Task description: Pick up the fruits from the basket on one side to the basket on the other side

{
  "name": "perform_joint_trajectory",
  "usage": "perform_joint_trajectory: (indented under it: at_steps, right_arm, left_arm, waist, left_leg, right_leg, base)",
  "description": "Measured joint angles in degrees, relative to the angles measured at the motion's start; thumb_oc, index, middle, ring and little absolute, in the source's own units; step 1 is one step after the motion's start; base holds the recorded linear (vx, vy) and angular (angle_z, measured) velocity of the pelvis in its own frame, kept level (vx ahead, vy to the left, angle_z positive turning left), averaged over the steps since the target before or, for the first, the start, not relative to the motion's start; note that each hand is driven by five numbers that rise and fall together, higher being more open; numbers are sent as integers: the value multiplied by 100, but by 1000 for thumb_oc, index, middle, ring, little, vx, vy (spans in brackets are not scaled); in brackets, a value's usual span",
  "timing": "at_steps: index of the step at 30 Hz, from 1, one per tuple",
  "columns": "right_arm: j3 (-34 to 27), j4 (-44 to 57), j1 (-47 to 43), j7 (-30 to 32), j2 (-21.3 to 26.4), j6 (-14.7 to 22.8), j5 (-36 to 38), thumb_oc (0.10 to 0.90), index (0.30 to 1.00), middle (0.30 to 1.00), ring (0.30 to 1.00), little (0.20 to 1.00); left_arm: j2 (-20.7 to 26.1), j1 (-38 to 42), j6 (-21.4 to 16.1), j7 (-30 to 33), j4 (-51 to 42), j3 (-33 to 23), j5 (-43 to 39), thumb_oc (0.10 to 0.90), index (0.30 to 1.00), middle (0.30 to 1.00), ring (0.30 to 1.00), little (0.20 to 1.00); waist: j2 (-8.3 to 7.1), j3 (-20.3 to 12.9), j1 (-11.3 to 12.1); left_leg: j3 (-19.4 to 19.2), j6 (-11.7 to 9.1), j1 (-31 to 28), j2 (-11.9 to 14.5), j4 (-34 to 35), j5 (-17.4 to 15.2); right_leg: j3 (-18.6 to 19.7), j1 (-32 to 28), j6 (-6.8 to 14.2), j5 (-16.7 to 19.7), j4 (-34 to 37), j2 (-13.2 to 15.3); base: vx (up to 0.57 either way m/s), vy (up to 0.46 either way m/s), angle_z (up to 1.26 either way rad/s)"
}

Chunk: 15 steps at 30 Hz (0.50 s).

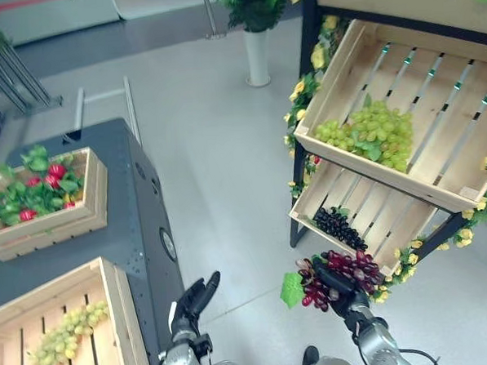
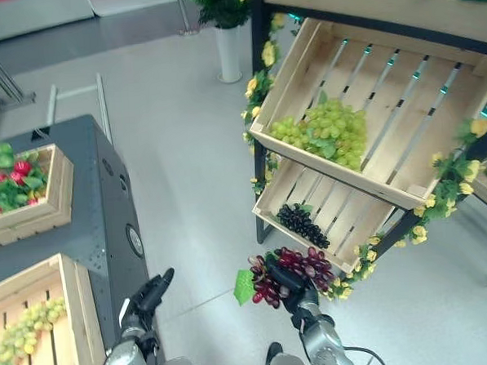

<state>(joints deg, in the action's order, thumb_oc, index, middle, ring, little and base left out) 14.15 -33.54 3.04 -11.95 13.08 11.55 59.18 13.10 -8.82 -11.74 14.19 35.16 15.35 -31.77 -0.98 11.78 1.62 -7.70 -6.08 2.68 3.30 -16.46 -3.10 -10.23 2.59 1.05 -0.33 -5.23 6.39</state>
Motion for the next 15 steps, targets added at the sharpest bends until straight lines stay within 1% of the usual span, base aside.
perform_joint_trajectory:
  at_steps: [1,2,3,4,5,6,7,8,9,10,11,12,14,15]
  right_arm:
    - [-23,1,-36,0,99,32,33,400,300,300,300,300]
    - [-10,1,-58,0,162,85,46,400,300,300,300,300]
    - [22,-8,-83,0,181,137,46,400,300,300,300,300]
    - [24,-20,-193,0,187,181,45,400,300,300,300,300]
    - [30,-20,-282,-1,213,209,46,400,300,300,300,300]
    - [38,-18,-320,-2,216,242,92,400,300,300,300,300]
    - [40,-11,-479,-5,210,313,253,400,300,300,300,300]
    - [27,-14,-524,-5,198,342,281,400,300,300,300,300]
    - [27,-41,-572,-47,168,397,433,400,300,300,300,300]
    - [30,-56,-738,-51,174,414,470,400,300,300,300,300]
    - [21,-98,-1075,-50,207,433,477,400,300,300,300,300]
    - [13,-104,-1253,-50,225,451,485,400,300,300,300,300]
    - [-62,-105,-1828,-49,340,533,551,400,300,300,300,300]
    - [-58,-105,-2159,-48,405,533,653,400,300,300,300,300]
  left_arm:
    - [-24,-2,-6,21,-61,137,3,800,900,900,900,900]
    - [-29,9,-14,38,-126,226,3,800,900,900,900,900]
    - [-29,24,-18,47,-182,254,3,800,900,900,900,900]
    - [-32,111,-88,74,-220,237,4,800,900,900,900,900]
    - [-39,231,-119,116,-199,224,1,800,900,900,900,900]
    - [-50,297,-134,128,-179,213,-6,800,900,900,900,900]
    - [-18,484,-161,127,-139,171,-7,800,900,900,900,900]
    - [-1,577,-170,134,-154,155,-8,800,900,900,900,900]
    - [109,766,-284,154,-166,187,-5,800,900,900,900,900]
    - [214,953,-426,169,-221,176,-11,800,900,900,900,900]
    - [302,1157,-526,221,-233,177,-57,800,900,900,900,900]
    - [340,1255,-558,233,-228,179,-60,800,900,900,900,900]
    - [384,1610,-650,241,-218,209,-73,800,900,900,900,900]
    - [391,1694,-765,245,-223,213,-93,800,900,900,900,900]
  waist:
    - [58,67,2]
    - [99,99,-2]
    - [108,111,11]
    - [113,231,55]
    - [220,350,114]
    - [239,408,89]
    - [426,572,162]
    - [447,637,172]
    - [331,717,161]
    - [225,846,204]
    - [263,1142,251]
    - [282,1287,246]
    - [359,1598,230]
    - [376,1685,254]
  left_leg:
    - [121,15,-2,-274,682,7]
    - [141,13,29,-401,1227,9]
    - [167,15,36,-476,1553,10]
    - [284,21,66,-508,1741,8]
    - [297,74,125,-460,1499,-30]
    - [271,153,222,-393,1329,-80]
    - [129,653,383,-134,1246,199]
    - [78,761,453,-63,1218,344]
    - [18,727,631,-87,1123,429]
    - [-55,636,799,-107,968,504]
    - [-22,570,924,-82,772,595]
    - [2,592,996,-55,683,604]
    - [-11,546,1282,-64,572,638]
    - [-40,543,1492,-60,435,639]
  right_leg:
    - [173,22,-14,64,105,-34]
    - [222,65,-12,66,179,-72]
    - [246,118,4,74,245,-112]
    - [402,166,10,80,334,-214]
    - [381,156,9,81,426,-314]
    - [304,193,14,84,507,-401]
    - [130,371,-74,94,134,-553]
    - [99,524,-224,-25,-308,-543]
    - [-191,650,-296,-387,-1019,-362]
    - [-407,675,56,-670,-1005,-191]
    - [-508,701,40,-564,-986,-199]
    - [-528,737,52,-556,-1027,-194]
    - [-602,1026,29,-573,-1197,-128]
    - [-604,1234,9,-603,-1324,-102]
  base:
    - [75,208,-71]
    - [69,189,-63]
    - [40,166,-84]
    - [-43,174,-106]
    - [-52,140,-115]
    - [-64,129,-121]
    - [-70,38,-90]
    - [-151,34,-66]
    - [-201,25,-26]
    - [-243,16,-36]
    - [-172,13,-39]
    - [-139,-5,-28]
    - [-86,-5,13]
    - [-60,-8,18]
